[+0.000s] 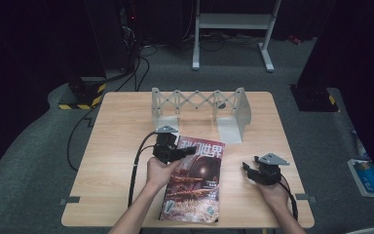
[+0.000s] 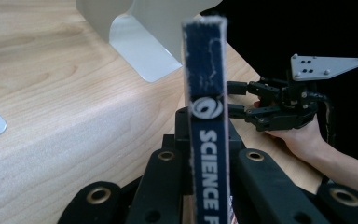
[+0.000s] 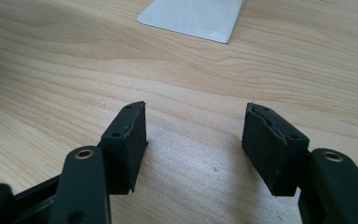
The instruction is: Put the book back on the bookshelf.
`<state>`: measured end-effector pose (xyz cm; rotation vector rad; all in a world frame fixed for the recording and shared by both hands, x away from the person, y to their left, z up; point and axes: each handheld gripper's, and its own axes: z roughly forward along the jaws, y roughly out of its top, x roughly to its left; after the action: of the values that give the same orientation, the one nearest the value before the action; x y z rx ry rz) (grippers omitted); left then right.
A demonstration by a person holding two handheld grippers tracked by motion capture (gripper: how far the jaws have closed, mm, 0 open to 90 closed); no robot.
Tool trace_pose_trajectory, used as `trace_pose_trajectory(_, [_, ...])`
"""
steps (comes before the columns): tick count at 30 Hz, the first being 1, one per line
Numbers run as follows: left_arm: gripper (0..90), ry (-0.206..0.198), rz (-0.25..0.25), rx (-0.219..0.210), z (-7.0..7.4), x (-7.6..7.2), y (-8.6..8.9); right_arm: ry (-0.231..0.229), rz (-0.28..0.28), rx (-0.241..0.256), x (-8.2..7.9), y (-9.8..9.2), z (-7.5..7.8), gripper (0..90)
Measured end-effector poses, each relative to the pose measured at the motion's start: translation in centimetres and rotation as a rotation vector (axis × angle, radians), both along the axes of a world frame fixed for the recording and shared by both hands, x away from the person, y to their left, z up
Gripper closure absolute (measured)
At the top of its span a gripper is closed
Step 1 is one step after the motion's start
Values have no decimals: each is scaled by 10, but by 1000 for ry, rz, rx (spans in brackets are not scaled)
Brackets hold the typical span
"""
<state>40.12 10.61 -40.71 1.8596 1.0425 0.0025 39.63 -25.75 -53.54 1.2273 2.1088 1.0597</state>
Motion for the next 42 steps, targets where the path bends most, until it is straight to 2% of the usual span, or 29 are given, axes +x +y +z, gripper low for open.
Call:
trace_pose_trajectory(2, [839, 0, -3, 0, 5, 1, 0, -3, 1, 0, 0, 0, 0, 401])
trace_pose_trajectory(8, [839, -17, -21, 53, 23, 4, -2, -3, 1, -1, -1, 0, 0, 401])
trace_pose_trajectory(13, [838, -27, -21, 77, 37, 7, -2, -2, 1, -1, -1, 0, 0, 401])
trace_pose_trajectory(25, [838, -44, -36, 185, 68, 22, -9, -6, 6, -1, -1, 0, -1, 401])
trace_pose_trajectory(37, [837, -36, -28, 270, 88, 39, -3, -3, 7, 2, -2, 0, -1, 402])
trace_pose_trajectory(42, [836, -23, -14, 278, 94, 46, 3, -4, 9, 5, -2, 0, -1, 402])
